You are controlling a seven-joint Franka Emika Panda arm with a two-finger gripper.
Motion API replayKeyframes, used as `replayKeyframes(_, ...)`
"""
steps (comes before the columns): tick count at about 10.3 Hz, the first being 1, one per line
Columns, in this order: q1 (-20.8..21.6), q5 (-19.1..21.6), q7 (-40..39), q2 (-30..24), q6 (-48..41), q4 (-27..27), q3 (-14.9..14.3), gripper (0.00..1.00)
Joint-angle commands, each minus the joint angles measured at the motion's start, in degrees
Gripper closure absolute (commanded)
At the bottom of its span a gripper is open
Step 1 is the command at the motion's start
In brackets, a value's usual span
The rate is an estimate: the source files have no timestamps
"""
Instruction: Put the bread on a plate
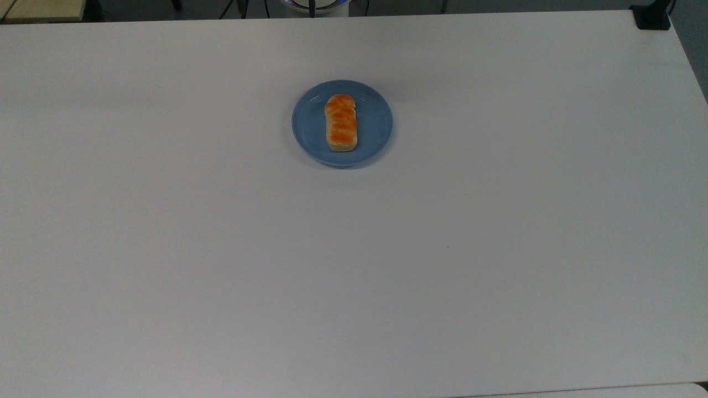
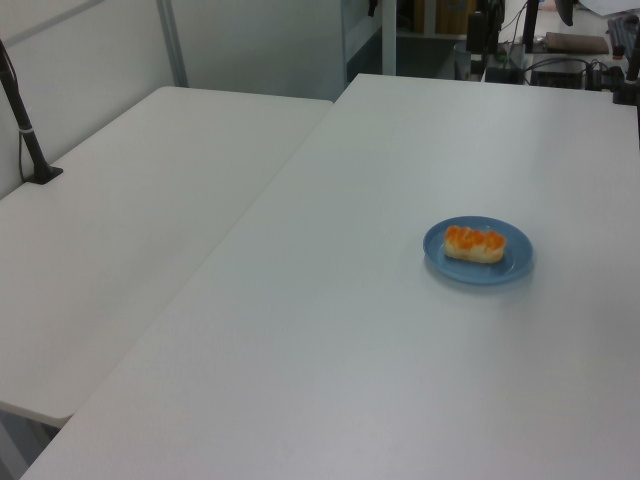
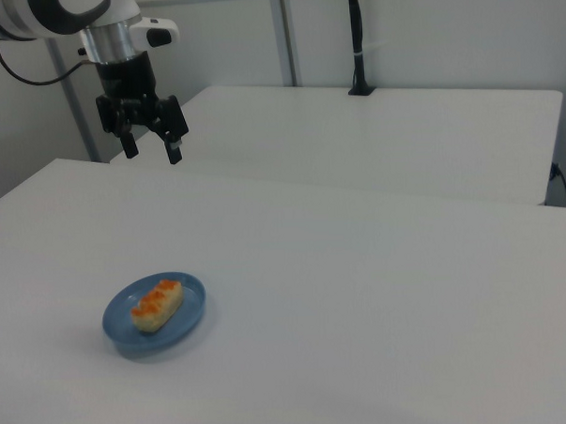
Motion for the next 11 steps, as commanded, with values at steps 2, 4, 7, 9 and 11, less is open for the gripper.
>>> replayKeyframes(2, 0.1, 1.0, -1.3, -0.4, -3.1, -0.3, -0.8, 0.00)
replayKeyframes(4, 0.1, 0.9, -0.8, 1.0, -2.7, -0.4, -0.6, 0.00)
replayKeyframes(7, 0.3, 0.7, -0.8, 2.1, -2.6, -0.5, -0.6, 0.00)
replayKeyframes(9, 0.5, 0.6, -0.8, 2.6, -2.1, -0.2, -0.4, 0.00)
replayKeyframes(11, 0.4, 0.6, -0.7, 2.6, -2.1, -0.2, -0.3, 0.00)
